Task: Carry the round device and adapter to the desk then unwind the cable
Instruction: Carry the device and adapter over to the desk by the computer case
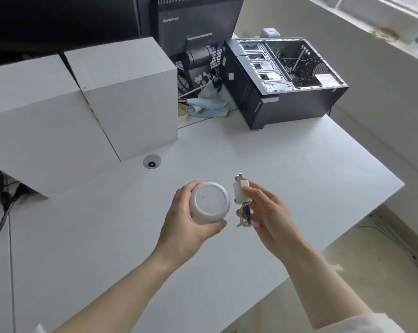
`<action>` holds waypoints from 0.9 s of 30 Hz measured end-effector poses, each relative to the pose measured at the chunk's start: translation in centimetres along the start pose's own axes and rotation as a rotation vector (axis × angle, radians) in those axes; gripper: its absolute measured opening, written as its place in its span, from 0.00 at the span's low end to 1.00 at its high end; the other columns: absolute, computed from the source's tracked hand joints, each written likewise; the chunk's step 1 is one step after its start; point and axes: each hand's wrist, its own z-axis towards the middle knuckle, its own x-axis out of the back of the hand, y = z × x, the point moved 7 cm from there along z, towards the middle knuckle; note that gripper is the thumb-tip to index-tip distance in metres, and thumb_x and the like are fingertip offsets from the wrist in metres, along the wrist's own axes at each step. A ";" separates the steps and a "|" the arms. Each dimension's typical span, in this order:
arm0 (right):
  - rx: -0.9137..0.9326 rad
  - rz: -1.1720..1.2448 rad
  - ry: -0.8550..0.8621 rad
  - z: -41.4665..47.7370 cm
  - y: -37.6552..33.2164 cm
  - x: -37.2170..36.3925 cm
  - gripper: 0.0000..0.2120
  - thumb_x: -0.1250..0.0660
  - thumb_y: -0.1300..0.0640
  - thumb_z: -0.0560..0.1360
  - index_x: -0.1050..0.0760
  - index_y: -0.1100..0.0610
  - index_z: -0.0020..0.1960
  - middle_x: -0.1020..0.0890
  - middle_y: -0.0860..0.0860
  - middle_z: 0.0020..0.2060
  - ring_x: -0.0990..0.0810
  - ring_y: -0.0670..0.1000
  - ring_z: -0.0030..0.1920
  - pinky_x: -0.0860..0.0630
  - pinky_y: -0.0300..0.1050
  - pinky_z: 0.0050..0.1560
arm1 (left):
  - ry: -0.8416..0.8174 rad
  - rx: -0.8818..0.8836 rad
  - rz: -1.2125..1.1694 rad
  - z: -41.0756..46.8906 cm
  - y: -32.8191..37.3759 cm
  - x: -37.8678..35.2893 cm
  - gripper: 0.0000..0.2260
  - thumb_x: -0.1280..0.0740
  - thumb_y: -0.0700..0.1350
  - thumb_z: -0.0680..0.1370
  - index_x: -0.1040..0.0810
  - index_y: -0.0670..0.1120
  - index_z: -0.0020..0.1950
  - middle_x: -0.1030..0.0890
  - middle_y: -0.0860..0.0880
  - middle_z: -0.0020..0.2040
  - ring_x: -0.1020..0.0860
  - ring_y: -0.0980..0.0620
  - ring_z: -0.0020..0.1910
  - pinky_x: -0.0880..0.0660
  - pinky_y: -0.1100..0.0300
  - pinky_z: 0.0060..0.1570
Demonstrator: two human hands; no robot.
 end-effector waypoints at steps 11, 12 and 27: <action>-0.019 -0.024 -0.061 3.1 -3.7 8.7 0.11 0.34 0.57 0.80 0.16 0.55 0.59 0.20 0.50 0.36 0.29 0.55 0.36 0.30 0.40 0.37 | 0.083 0.013 0.003 2.5 3.5 -8.6 0.34 0.19 0.47 0.65 0.31 0.59 0.66 0.27 0.63 0.63 0.30 0.73 0.59 0.29 0.71 0.54; -0.018 -0.027 -0.064 3.2 -4.2 9.9 0.11 0.34 0.57 0.80 0.15 0.55 0.58 0.20 0.49 0.36 0.28 0.54 0.35 0.30 0.40 0.37 | 0.088 0.011 0.003 2.6 4.0 -9.7 0.34 0.19 0.47 0.65 0.31 0.59 0.66 0.27 0.63 0.63 0.30 0.73 0.59 0.29 0.71 0.54; -0.016 -0.054 -0.092 4.7 -10.2 23.6 0.10 0.34 0.58 0.80 0.15 0.54 0.57 0.22 0.53 0.40 0.28 0.55 0.35 0.30 0.40 0.34 | 0.141 -0.007 0.002 5.1 9.6 -23.2 0.35 0.19 0.48 0.65 0.30 0.57 0.67 0.26 0.61 0.64 0.30 0.70 0.61 0.26 0.63 0.59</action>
